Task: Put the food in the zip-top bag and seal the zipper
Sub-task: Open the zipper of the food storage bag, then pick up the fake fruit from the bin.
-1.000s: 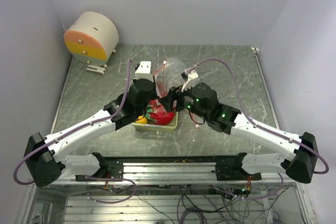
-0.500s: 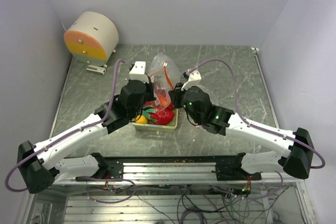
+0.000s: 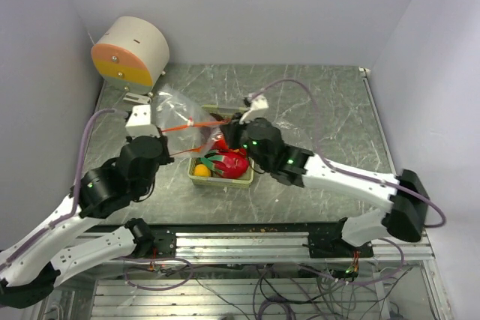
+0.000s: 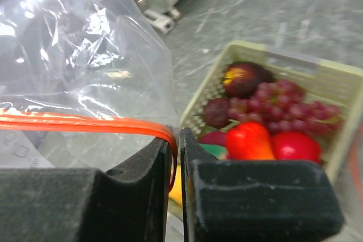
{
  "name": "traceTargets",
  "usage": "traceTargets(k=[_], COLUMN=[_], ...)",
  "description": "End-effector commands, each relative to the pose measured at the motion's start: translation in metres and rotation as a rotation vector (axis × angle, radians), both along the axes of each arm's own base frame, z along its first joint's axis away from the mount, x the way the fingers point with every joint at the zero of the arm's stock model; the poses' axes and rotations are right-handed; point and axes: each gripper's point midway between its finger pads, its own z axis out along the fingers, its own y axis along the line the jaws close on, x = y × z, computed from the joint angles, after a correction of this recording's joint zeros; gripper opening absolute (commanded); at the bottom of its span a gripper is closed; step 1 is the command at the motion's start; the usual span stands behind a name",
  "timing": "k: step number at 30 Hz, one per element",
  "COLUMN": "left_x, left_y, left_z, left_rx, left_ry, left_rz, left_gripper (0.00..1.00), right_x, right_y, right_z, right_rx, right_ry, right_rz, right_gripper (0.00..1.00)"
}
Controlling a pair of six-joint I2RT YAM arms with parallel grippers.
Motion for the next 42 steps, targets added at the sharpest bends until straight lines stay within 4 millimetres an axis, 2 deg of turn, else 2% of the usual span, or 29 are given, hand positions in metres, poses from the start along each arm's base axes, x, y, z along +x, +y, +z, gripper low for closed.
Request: traceTargets(k=[1, 4, 5, 7, 12, 14, 19, 22, 24, 25, 27, 31, 37, 42], left_x=[-0.015, -0.017, -0.016, -0.011, 0.008, 0.014, 0.026, 0.030, 0.030, 0.030, 0.030, 0.026, 0.020, 0.021], left_y=[0.061, 0.070, 0.069, 0.061, 0.043, 0.037, 0.025, 0.025, 0.027, 0.028, 0.031, 0.039, 0.044, 0.042], left_z=[0.005, -0.001, -0.006, -0.018, -0.052, -0.064, -0.094, -0.104, -0.105, -0.104, -0.101, -0.093, -0.082, -0.082], left_rx=[0.134, 0.198, 0.214, 0.231, 0.275, 0.293, 0.344, 0.355, 0.348, 0.340, 0.321, 0.298, 0.247, 0.250], left_ry=[0.010, 0.043, 0.056, 0.074, 0.092, 0.107, 0.155, 0.162, 0.158, 0.153, 0.138, 0.115, 0.084, 0.090], left_rz=[0.178, 0.227, 0.233, 0.224, 0.249, 0.261, 0.275, 0.280, 0.287, 0.288, 0.292, 0.306, 0.296, 0.288], left_gripper=[0.07, 0.07, 0.07, 0.07, 0.07, 0.07, 0.07, 0.07, 0.07, 0.07, 0.07, 0.07, 0.07, 0.07], right_x=[0.002, 0.008, 0.011, 0.014, 0.006, 0.001, -0.008, -0.013, -0.013, -0.012, -0.006, 0.011, 0.039, 0.055], right_y=[0.069, 0.103, 0.110, 0.116, 0.120, 0.115, 0.082, 0.056, 0.034, 0.025, 0.012, 0.002, 0.009, 0.017], right_z=[-0.021, -0.042, -0.054, -0.062, -0.073, -0.074, -0.059, -0.041, -0.046, -0.044, -0.051, -0.072, -0.102, -0.132], right_rx=[0.029, 0.031, 0.016, 0.003, -0.035, -0.049, -0.060, -0.038, -0.065, -0.075, -0.133, -0.229, -0.308, -0.330], right_ry=[0.021, 0.055, 0.073, 0.075, 0.076, 0.076, 0.027, -0.015, -0.015, -0.022, -0.008, 0.047, 0.108, 0.149], right_rz=[0.243, 0.303, 0.308, 0.317, 0.376, 0.394, 0.361, 0.310, 0.253, 0.227, 0.169, 0.092, 0.083, 0.106], right_gripper=[0.09, 0.09, 0.09, 0.11, 0.34, 0.39, 0.83, 0.93, 1.00, 1.00, 1.00, 1.00, 1.00, 0.99])
